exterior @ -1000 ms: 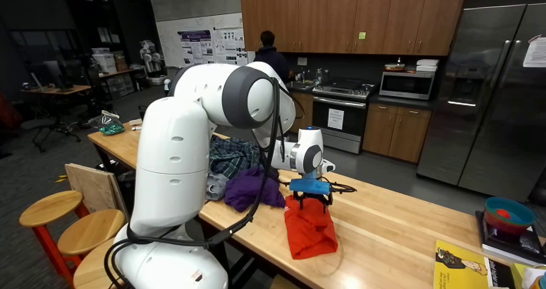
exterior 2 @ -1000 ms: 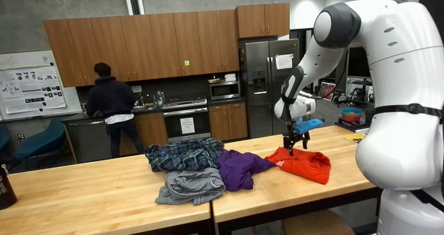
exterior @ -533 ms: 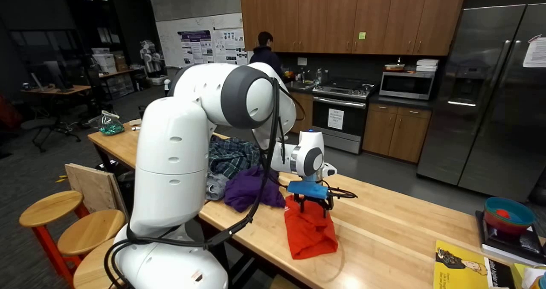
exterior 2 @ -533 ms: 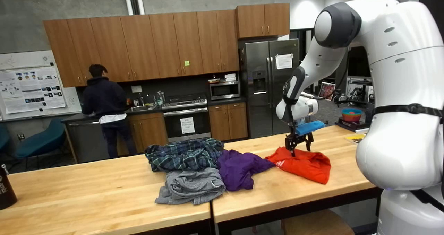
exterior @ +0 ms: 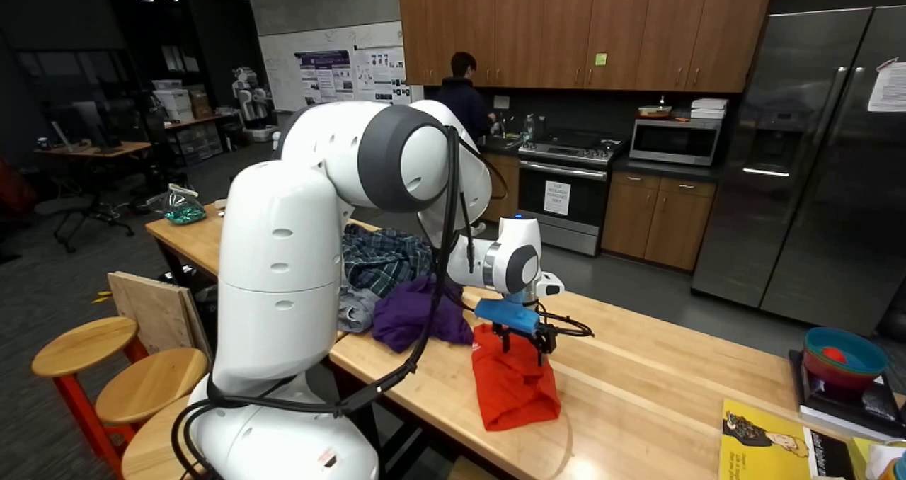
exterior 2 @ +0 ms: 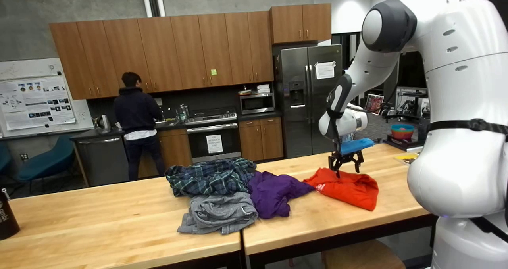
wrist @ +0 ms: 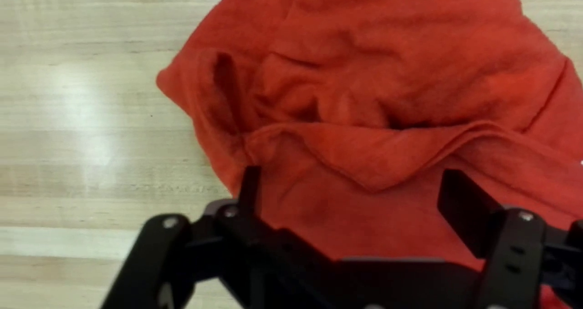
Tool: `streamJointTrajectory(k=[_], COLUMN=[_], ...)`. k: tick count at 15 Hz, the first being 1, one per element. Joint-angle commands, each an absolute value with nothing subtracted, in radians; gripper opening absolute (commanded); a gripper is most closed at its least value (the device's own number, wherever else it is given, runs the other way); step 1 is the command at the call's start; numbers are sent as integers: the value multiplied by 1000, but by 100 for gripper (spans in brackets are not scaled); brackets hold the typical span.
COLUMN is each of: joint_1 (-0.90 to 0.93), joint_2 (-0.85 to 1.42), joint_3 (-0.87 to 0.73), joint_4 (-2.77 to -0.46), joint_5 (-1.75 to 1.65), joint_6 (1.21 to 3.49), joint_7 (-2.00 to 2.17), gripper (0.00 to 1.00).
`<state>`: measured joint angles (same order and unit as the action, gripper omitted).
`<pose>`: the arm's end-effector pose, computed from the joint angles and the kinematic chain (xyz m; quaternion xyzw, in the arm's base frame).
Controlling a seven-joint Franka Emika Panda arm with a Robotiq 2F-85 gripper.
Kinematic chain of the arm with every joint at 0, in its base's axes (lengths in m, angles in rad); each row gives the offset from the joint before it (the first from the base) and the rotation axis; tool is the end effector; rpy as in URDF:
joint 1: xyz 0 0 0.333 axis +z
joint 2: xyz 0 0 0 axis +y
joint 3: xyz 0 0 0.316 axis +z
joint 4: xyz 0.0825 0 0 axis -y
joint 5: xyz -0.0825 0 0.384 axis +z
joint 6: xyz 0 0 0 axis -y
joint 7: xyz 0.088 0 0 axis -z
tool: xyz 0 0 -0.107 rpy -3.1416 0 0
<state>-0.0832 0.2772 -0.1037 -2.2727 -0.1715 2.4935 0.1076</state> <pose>0.5212 -0.0984 0.2306 0.9947 -0.0755 -0.0308 0.0628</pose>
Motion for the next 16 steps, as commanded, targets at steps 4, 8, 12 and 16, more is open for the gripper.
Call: streamJointTrajectory(k=[4, 8, 12, 16], joint_1=[-63, -57, -59, -73], joint_2=[241, 244, 245, 252], joint_3=[-110, -105, -102, -99], joint_4=[-2306, -2298, -2297, -2296], joint_5=[-142, -104, -44, 41], joint_6=[2494, 2502, 2503, 2493], joint_7=[187, 205, 214, 213], gripper=[88, 93, 91, 88])
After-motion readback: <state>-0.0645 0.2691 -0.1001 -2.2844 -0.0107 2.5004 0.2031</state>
